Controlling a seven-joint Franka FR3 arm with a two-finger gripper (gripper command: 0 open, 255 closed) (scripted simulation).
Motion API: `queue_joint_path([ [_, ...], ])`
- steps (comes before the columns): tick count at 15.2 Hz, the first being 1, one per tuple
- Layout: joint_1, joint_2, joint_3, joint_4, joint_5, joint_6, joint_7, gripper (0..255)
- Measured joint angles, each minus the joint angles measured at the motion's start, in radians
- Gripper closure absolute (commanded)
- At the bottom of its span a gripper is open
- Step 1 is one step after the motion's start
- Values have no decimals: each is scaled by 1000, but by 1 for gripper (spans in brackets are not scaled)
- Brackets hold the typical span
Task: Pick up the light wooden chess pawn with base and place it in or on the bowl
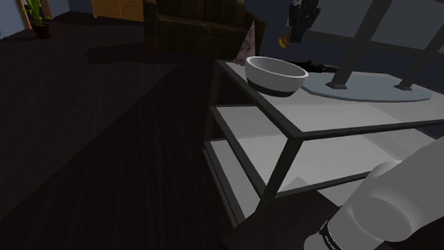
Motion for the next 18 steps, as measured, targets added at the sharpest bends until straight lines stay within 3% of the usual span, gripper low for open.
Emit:
queue_joint_path([
  [2, 1, 0, 2, -5, -5, 1, 3, 255],
  [3, 1, 8, 3, 9, -6, -19, 6, 0],
  [8, 6, -16, 16, -96, -12, 73, 35, 0],
  [9, 7, 9, 13, -54, -4, 8, 23, 0],
  [11, 7, 89, 11, 86, 2, -204, 11, 0],
  [13, 4, 134, 6, 163, 10, -318, -7, 0],
  [15, 2, 151, 5, 186, 15, -358, -5, 0],
  [17, -1, 215, 3, 289, 23, -490, -17, 0],
  [18, -1, 215, 3, 289, 23, -497, -17, 0],
])
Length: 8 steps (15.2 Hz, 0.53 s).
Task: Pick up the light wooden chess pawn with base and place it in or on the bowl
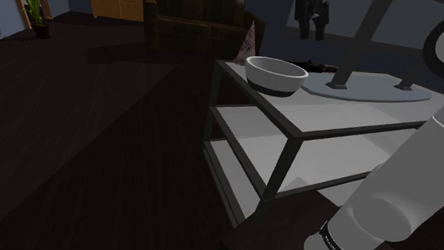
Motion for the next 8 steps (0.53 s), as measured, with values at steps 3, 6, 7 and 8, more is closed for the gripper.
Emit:
queue_joint_path([
  [3, -3, -31, -5, -50, 17, 60, -19, 0],
  [6, -9, -94, -14, -139, 62, 175, -60, 0],
  [7, -13, -120, -22, -175, 92, 227, -82, 0],
  [8, -16, -146, -27, -215, 124, 281, -96, 0],
])
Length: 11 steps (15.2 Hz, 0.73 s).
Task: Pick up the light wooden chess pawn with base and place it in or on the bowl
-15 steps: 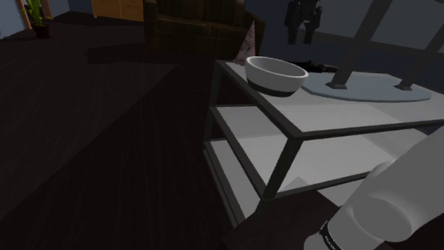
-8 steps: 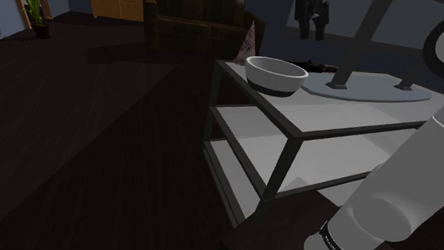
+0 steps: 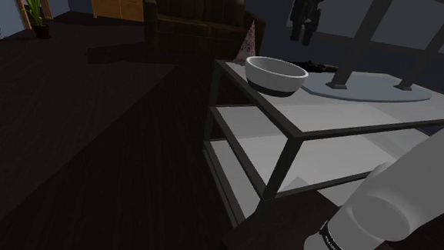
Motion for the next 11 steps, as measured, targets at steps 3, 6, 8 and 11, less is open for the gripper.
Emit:
queue_joint_path([
  [3, -11, -50, -10, -73, 65, 101, -51, 0],
  [6, -17, -82, -4, -143, 49, 165, -39, 0],
  [8, -25, -127, 5, -232, 39, 265, -24, 0],
  [11, -46, -200, 13, -395, 24, 421, 6, 0],
])
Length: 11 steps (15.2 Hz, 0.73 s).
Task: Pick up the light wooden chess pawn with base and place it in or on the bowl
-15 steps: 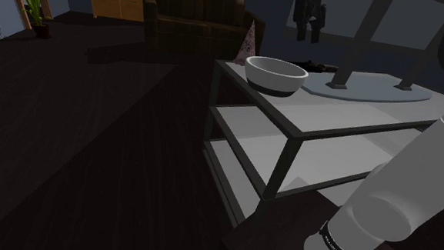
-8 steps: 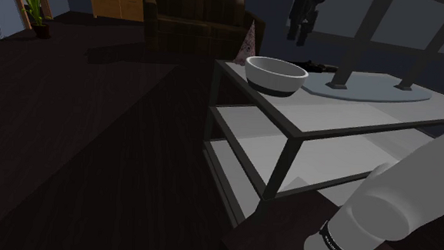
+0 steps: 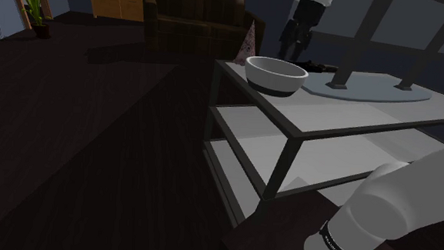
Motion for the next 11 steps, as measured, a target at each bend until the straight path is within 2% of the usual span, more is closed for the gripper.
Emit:
queue_joint_path([
  [2, -11, -41, 8, -90, -6, 122, 14, 0],
  [4, -20, -67, 9, -153, -10, 194, 19, 0],
  [7, -23, -85, 10, -196, -12, 257, 18, 0],
  [11, -26, -92, 12, -250, -10, 285, 35, 0],
])
